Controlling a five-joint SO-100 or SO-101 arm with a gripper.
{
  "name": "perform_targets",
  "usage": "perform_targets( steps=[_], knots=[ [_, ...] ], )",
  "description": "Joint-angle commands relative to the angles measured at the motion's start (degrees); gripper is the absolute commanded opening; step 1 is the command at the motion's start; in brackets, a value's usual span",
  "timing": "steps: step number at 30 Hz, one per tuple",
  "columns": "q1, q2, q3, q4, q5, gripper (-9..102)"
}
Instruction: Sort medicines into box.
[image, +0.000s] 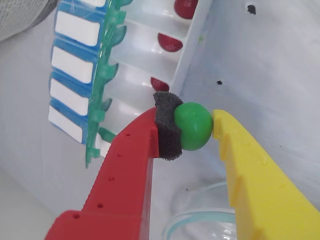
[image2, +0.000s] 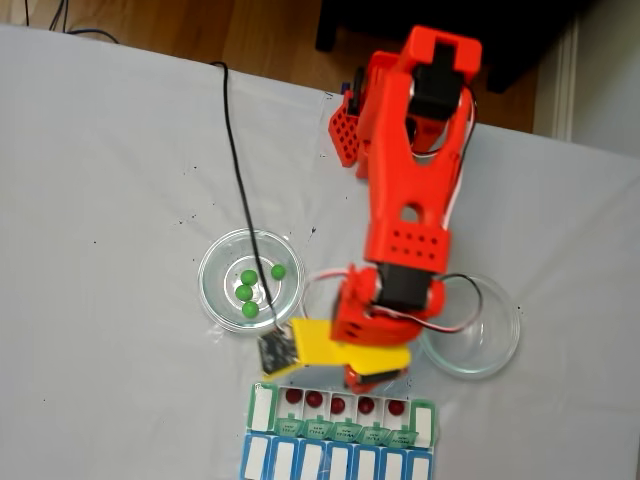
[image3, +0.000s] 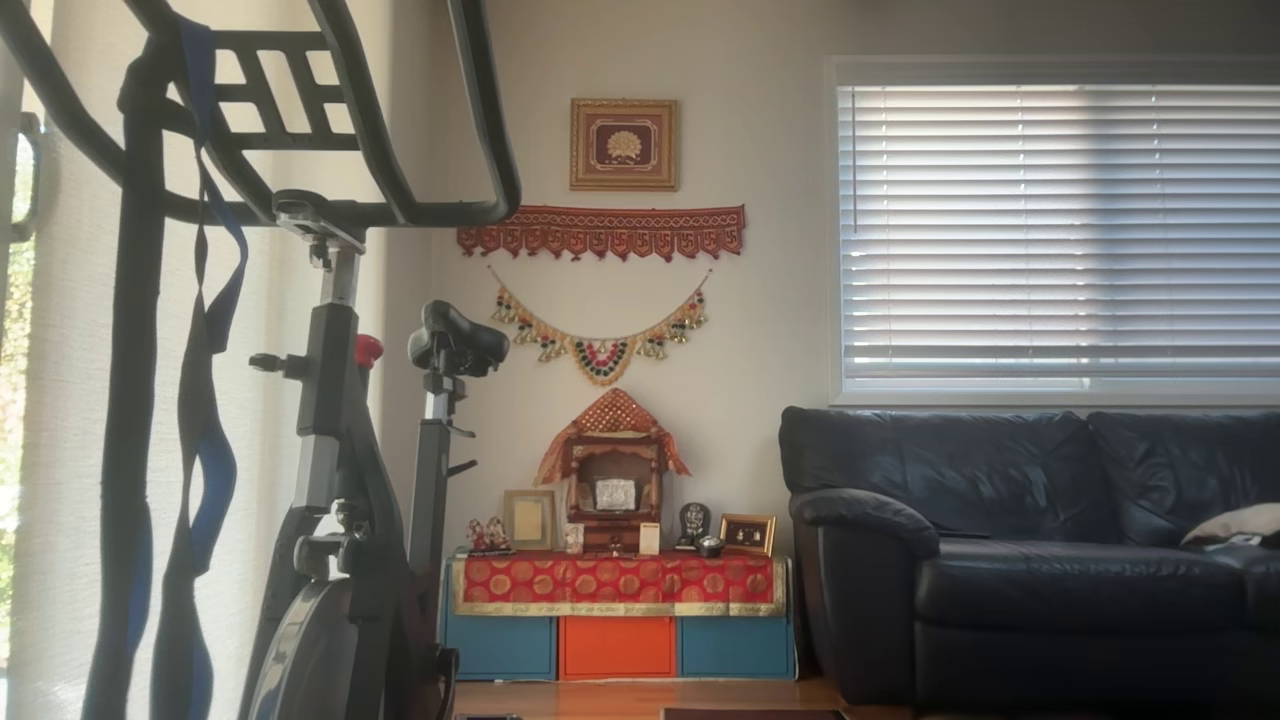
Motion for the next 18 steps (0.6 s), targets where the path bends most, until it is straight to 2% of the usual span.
perform_targets(
  steps=[1, 10, 18],
  knots=[
    [-3.69, -0.35, -6.68, -1.14, 1.14, 3],
    [-8.53, -0.18, -5.45, -1.58, 2.2, 2],
    [-8.53, -5.36, -10.37, -0.97, 4.04, 2]
  ],
)
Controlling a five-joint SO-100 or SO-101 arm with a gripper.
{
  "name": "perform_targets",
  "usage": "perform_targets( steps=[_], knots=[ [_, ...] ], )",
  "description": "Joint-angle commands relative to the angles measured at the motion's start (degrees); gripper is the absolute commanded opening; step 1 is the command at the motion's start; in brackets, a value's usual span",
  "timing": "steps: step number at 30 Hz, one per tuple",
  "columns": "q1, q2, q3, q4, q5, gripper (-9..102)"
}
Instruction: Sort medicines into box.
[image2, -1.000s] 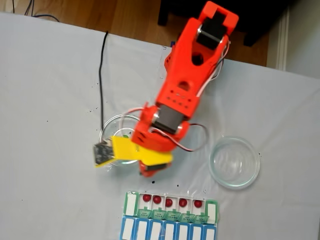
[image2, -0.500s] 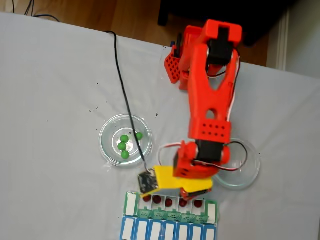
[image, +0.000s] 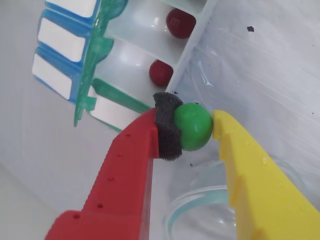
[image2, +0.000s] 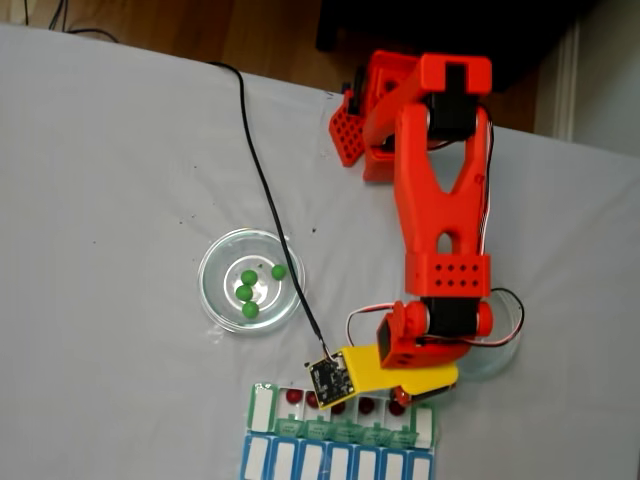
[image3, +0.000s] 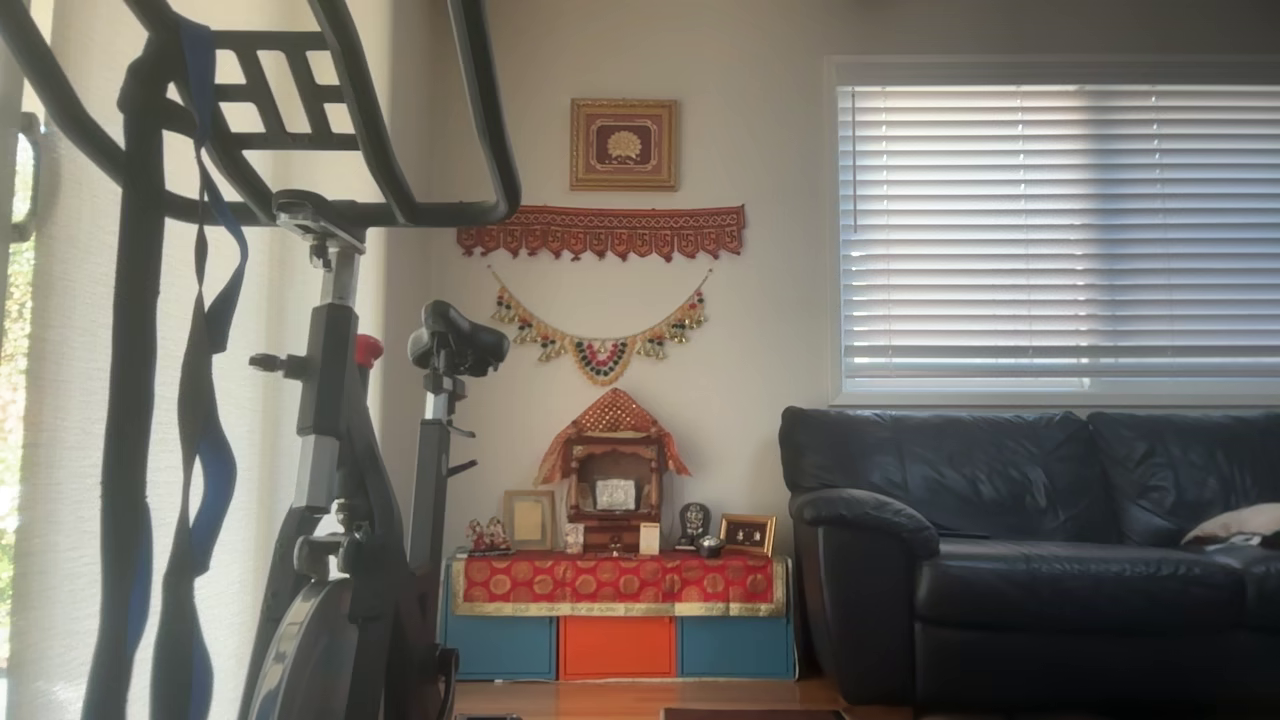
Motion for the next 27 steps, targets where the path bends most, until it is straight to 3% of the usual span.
perform_targets(
  steps=[1, 11, 27],
  knots=[
    [-0.26, -0.35, -8.35, 0.0, 0.35, 2],
    [0.62, -6.77, -20.39, 4.75, 3.96, 1],
    [-0.26, -11.6, -25.14, 4.83, 7.38, 2]
  ],
)
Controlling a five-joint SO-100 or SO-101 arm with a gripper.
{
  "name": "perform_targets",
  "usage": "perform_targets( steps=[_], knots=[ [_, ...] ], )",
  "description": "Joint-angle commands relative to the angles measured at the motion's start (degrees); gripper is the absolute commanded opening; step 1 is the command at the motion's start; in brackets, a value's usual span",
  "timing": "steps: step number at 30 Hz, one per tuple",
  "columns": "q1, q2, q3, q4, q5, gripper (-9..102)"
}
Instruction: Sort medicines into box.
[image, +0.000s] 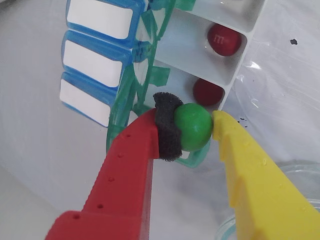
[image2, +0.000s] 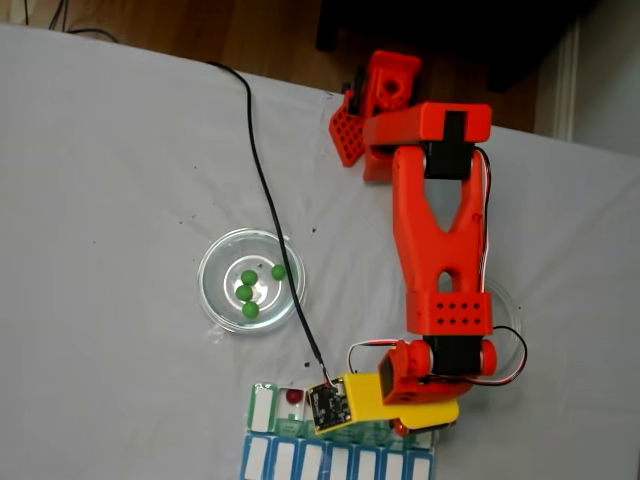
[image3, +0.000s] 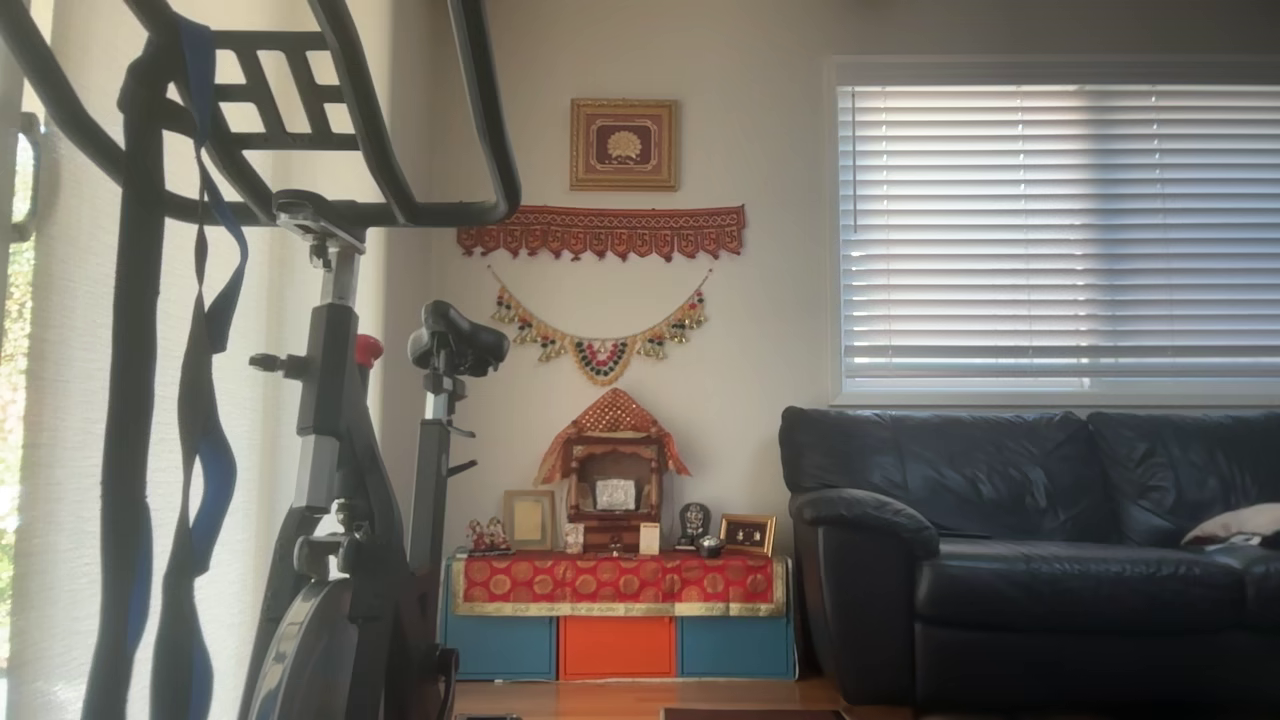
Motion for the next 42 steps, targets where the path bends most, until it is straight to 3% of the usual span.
perform_targets(
  steps=[1, 12, 21, 34, 42],
  knots=[
    [-0.7, 0.97, -7.56, 0.26, 0.7, 2],
    [-0.79, -1.05, -8.53, -0.44, 2.11, 9],
    [-0.35, 2.29, -7.03, 0.88, 2.02, 29],
    [-0.18, 4.13, -5.71, 1.93, 0.88, 25],
    [3.16, 7.73, -9.32, 9.32, -0.97, 7]
  ],
)
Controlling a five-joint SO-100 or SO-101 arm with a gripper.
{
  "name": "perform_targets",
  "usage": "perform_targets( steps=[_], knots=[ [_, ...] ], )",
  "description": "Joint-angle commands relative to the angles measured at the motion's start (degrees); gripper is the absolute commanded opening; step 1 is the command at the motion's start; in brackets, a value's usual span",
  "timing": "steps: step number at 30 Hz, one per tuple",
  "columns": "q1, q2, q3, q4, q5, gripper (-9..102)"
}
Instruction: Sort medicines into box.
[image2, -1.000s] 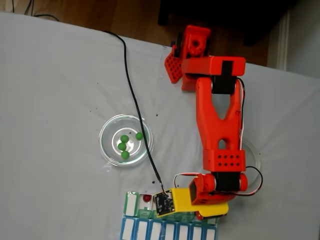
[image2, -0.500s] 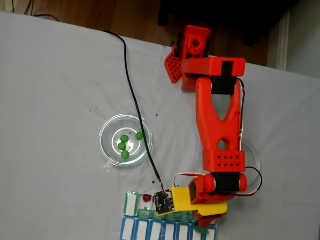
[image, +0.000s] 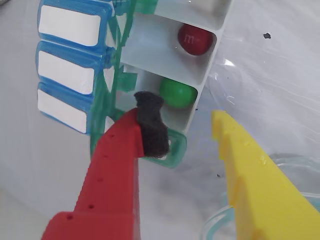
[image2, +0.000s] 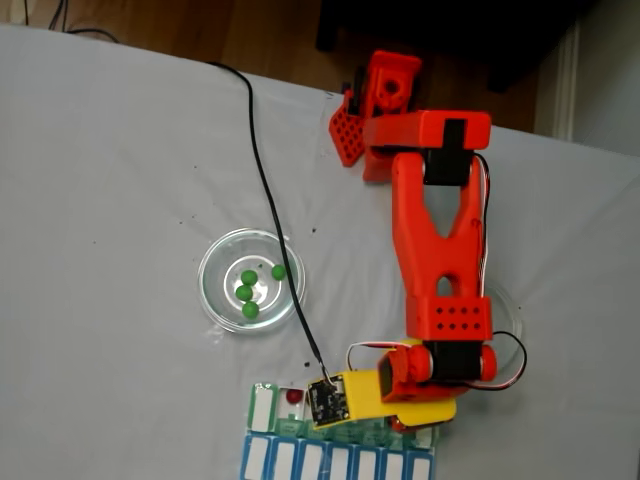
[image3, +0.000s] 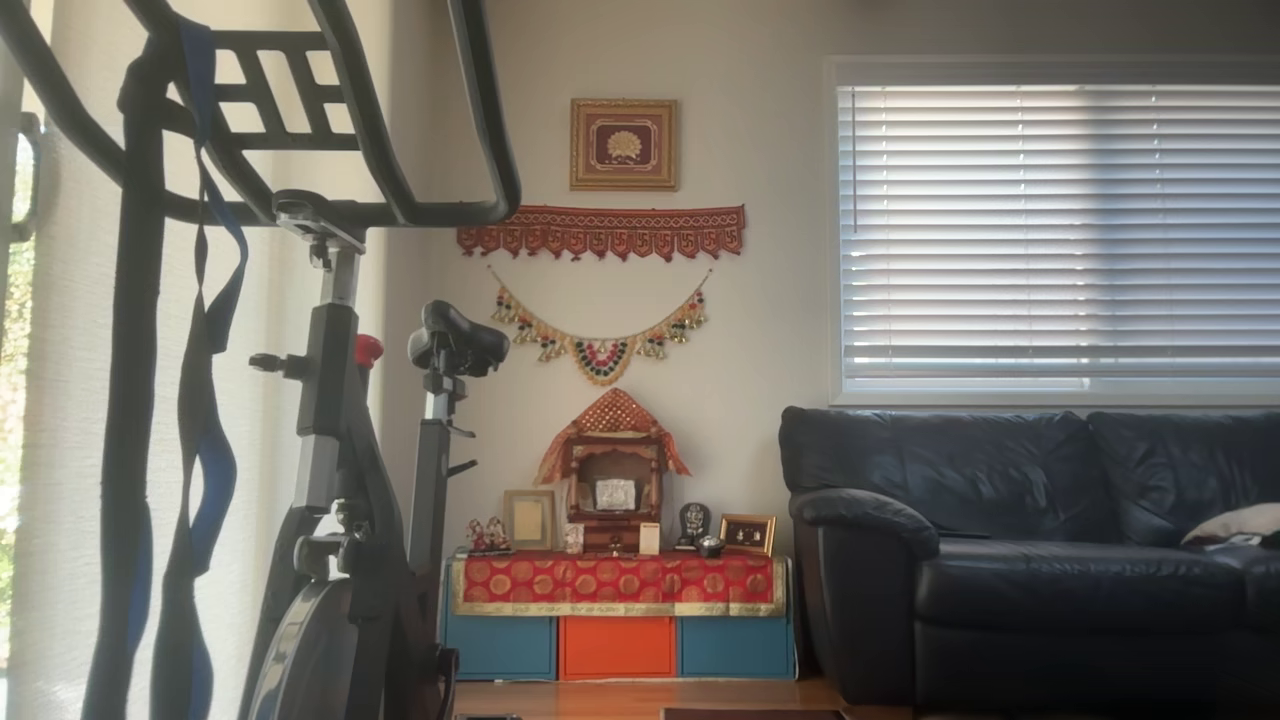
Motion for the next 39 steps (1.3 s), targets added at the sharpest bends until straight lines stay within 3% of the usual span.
perform_targets(
  steps=[1, 6, 9, 16, 24, 31, 39],
  knots=[
    [2.29, 7.82, -8.09, 4.31, -0.88, 5],
    [5.71, 5.62, -16.52, 16.96, -5.71, 2],
    [9.05, 8.26, -14.06, 19.16, -9.93, 2],
    [18.63, 17.84, 4.04, 15.56, -22.41, 2],
    [28.39, 19.69, 13.54, 13.18, -34.1, 2],
    [33.93, 15.73, 14.15, 13.97, -37.09, 2],
    [34.72, 13.89, 20.39, 9.14, -39.73, 2]
  ],
)
